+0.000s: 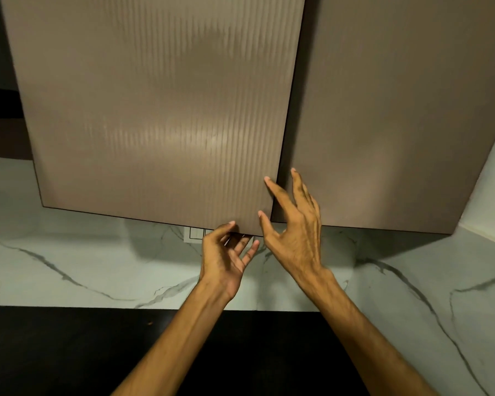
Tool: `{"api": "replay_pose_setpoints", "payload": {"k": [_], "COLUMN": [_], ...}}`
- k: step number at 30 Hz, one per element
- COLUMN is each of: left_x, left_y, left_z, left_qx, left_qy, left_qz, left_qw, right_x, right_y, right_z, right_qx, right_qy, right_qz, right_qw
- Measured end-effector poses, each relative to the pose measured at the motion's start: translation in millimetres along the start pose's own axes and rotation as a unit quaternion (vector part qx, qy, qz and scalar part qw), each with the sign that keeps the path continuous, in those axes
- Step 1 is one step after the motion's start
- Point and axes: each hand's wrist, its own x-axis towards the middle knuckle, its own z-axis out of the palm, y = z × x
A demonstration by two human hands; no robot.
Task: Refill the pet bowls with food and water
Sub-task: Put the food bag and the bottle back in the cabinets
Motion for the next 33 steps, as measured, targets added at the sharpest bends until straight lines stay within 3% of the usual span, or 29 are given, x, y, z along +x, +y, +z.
{"api": "replay_pose_setpoints", "payload": {"k": [20, 33], "left_x": [-142, -238], "left_y": [36, 82], "left_z": [-22, -52], "left_qx": [0.026, -0.042], "left_qy": [0.009, 0.017], "left_qz": [-0.027, 0.000], "left_qw": [0.999, 0.999], "right_x": [-22, -21], "right_y": [-110, -211], "right_z": [-88, -105], "right_qx": [0.026, 0.101], "right_qy": [0.028, 0.017], "right_qz": [-0.138, -0.282], "right_qw": [0.990, 0.954]}}
